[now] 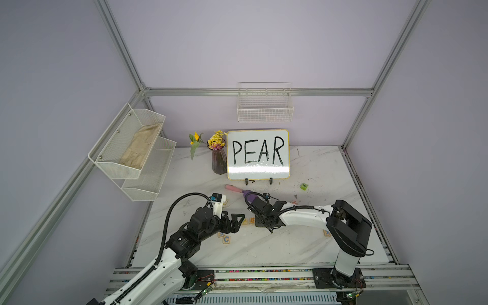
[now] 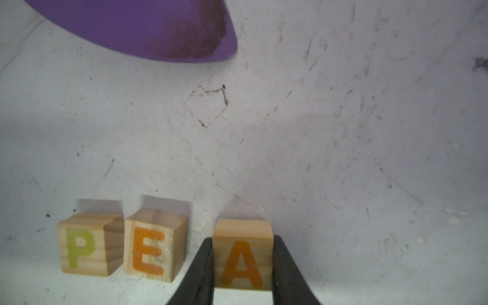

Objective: Spell the uppercase word “pear” with letter blocks
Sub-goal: Place the letter block at the center of the board.

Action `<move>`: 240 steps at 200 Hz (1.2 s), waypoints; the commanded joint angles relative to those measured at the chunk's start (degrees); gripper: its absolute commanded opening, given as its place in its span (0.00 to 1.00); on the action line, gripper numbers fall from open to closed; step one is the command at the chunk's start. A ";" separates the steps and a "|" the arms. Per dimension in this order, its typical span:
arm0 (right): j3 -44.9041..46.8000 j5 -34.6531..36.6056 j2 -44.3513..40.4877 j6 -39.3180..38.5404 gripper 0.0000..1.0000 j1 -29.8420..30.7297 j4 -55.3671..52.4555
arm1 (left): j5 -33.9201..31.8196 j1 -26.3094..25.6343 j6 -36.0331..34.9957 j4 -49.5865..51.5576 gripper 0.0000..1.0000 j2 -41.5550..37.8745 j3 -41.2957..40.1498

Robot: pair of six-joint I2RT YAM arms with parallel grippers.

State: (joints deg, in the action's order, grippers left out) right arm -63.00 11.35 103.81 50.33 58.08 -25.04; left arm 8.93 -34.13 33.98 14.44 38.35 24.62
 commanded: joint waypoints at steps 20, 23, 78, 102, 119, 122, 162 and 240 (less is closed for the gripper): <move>-0.84 1.19 1.63 2.35 0.30 0.67 -0.78 | -0.23 0.20 0.66 -0.63 1.00 -1.04 -1.87; -0.93 1.15 1.72 2.33 0.30 0.63 -0.88 | -0.25 0.20 0.63 -0.57 1.00 -1.04 -1.87; -3.00 0.77 3.73 2.12 0.30 1.15 -2.64 | -0.25 0.20 0.47 -0.75 1.00 -1.09 -1.95; -3.23 0.86 3.97 2.50 0.30 1.24 -3.44 | -0.24 0.21 0.47 -0.90 1.00 -1.20 -1.86; -3.18 1.12 3.86 2.75 0.30 1.24 -3.87 | -0.24 0.20 0.43 -0.90 1.00 -1.17 -1.90; -3.14 1.13 3.86 2.83 0.30 1.25 -4.00 | -0.19 0.16 0.47 -0.90 1.00 -1.21 -1.87; -3.02 1.52 3.46 2.94 0.30 1.33 -5.23 | -0.24 0.20 0.39 -0.98 1.00 -1.12 -1.97; -3.23 1.15 3.77 1.93 0.30 1.77 -5.73 | -0.20 0.20 0.12 -1.34 1.00 -0.74 -1.85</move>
State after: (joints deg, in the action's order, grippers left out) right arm -66.19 12.97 106.32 51.99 59.22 -26.44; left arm 8.71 -34.13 33.89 14.68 37.91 24.62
